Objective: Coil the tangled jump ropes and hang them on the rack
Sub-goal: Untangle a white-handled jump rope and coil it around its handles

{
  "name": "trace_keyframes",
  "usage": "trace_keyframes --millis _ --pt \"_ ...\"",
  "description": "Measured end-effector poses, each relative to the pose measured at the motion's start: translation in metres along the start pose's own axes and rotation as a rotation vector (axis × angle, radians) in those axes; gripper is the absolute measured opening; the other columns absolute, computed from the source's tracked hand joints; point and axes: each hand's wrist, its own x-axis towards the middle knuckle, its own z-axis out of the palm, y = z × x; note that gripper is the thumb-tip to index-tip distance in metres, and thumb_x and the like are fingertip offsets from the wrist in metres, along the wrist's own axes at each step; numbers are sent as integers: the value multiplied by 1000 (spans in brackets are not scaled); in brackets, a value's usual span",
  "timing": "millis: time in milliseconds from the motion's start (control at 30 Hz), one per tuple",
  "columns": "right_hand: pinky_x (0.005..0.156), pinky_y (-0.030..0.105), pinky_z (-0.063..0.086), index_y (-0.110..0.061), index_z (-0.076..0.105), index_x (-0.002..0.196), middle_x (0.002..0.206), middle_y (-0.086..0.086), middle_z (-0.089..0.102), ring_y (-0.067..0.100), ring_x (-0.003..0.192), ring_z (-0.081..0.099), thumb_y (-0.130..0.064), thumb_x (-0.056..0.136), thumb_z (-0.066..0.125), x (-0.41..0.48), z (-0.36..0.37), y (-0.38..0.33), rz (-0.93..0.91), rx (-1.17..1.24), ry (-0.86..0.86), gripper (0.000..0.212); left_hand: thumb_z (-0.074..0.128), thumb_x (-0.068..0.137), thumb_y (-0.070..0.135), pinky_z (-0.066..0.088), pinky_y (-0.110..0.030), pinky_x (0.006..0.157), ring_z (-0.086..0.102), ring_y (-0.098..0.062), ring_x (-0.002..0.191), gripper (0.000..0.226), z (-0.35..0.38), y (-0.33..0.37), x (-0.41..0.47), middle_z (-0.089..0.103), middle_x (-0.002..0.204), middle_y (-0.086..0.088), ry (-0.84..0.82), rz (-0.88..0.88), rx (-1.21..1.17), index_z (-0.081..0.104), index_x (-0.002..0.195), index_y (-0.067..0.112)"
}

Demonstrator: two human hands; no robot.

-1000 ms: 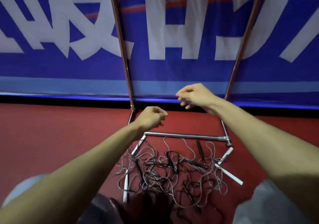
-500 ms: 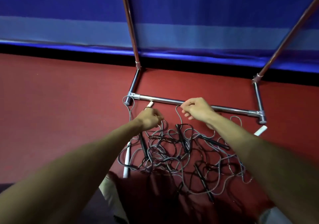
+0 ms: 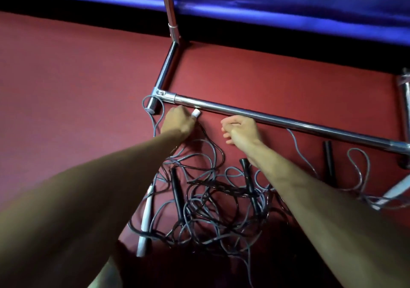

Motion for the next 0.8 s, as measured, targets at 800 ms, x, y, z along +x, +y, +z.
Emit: trace_keyframes --millis 800 --pt "59 26 52 -21 65 79 82 0 65 15 66 62 -15 91 56 -51 -20 -20 -18 -76 -69 16 55 89 49 54 -40 85 67 -38 94 48 -19 -7 -37 68 103 -23 -196 -71 43 65 104 4"
